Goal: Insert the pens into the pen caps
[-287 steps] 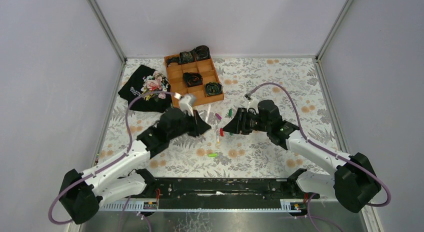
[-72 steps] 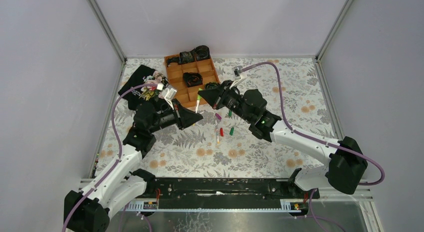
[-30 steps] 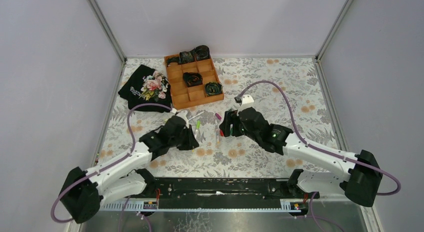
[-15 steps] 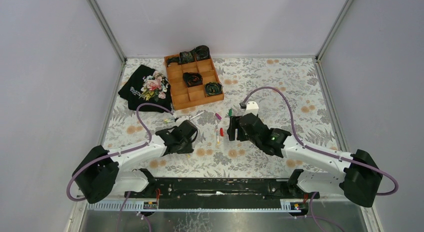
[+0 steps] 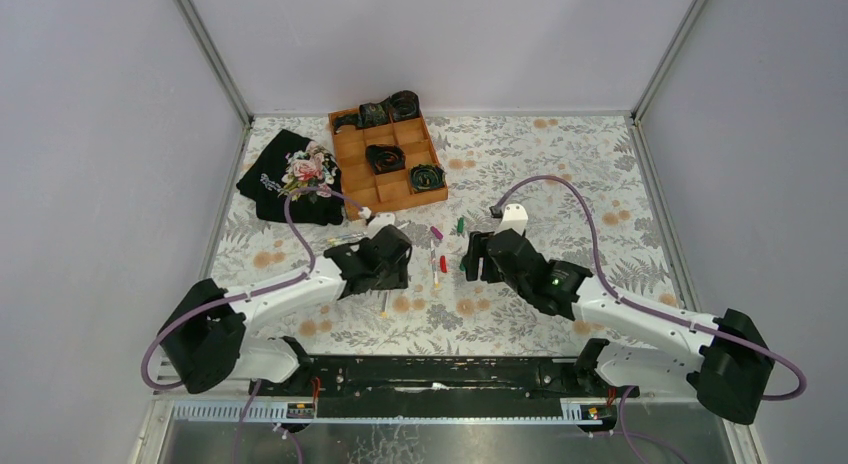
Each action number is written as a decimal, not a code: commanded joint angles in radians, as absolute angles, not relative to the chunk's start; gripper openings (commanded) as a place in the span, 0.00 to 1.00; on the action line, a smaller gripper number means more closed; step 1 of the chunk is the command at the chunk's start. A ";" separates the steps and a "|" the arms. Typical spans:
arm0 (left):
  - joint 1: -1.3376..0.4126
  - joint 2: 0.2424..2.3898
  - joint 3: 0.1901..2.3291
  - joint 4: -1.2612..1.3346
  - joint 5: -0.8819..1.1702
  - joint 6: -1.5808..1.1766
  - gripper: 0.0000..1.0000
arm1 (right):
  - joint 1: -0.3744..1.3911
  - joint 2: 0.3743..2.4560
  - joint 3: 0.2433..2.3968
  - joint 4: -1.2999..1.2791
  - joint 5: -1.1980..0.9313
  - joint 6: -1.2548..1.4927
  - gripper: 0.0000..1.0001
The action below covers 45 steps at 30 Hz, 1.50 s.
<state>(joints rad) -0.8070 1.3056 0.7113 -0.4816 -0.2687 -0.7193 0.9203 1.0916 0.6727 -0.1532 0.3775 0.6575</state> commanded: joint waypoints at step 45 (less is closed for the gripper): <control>-0.891 1.284 0.645 -0.140 -0.172 -0.603 0.00 | 0.860 0.986 0.610 -0.027 0.271 0.701 0.71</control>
